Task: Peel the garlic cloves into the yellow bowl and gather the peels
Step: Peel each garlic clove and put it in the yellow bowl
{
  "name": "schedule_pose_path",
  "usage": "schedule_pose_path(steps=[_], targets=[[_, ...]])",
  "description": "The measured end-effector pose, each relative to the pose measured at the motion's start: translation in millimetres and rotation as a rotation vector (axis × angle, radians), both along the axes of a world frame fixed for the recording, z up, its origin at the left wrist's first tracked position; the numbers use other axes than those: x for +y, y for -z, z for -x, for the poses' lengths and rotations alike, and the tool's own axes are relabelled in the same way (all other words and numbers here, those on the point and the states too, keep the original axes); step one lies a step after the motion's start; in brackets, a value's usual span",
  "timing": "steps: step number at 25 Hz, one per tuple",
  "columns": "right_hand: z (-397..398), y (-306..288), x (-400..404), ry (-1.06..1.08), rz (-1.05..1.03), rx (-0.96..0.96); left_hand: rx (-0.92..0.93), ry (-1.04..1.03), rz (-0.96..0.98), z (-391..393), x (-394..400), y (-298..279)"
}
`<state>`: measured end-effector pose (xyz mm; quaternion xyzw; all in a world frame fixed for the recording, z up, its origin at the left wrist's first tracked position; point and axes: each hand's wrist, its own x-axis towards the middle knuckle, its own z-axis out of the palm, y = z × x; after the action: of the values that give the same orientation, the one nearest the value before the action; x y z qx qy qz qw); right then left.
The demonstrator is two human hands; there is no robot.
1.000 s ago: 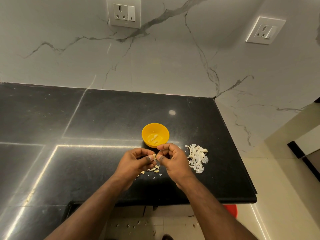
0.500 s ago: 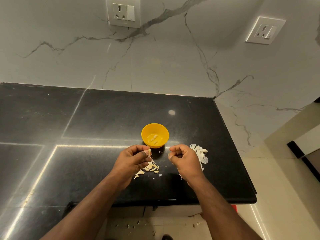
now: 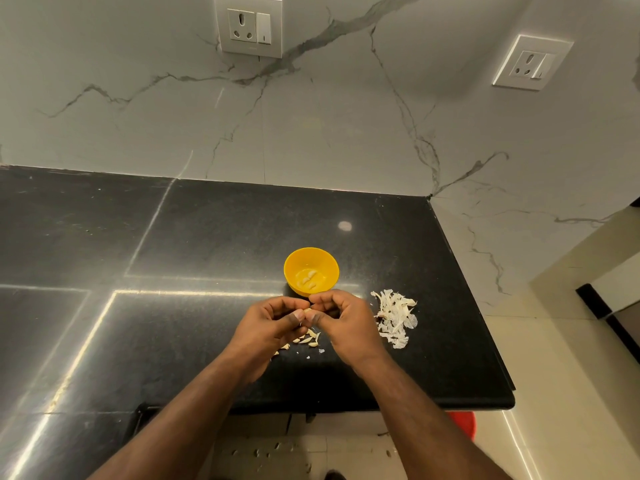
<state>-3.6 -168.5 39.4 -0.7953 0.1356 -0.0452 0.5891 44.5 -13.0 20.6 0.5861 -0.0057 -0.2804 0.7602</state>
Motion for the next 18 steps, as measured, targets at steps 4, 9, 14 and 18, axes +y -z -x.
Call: schedule_pose_path(steps=[4,9,14,18], targets=[[-0.5,0.4,0.3,0.023,-0.137,0.038,-0.049,0.058,-0.047,-0.3,5.5,-3.9],[0.9,-1.7,-0.9,0.015,-0.301,0.072,-0.042,0.041,-0.045,1.0,5.9,-3.3],[0.5,-2.8,-3.1,0.019,-0.376,0.111,-0.048,0.049,-0.06,0.9,4.3,-2.6],[0.7,-3.5,-3.6,0.013,-0.411,0.153,-0.058,0.047,-0.056,-0.1,4.4,-2.0]])
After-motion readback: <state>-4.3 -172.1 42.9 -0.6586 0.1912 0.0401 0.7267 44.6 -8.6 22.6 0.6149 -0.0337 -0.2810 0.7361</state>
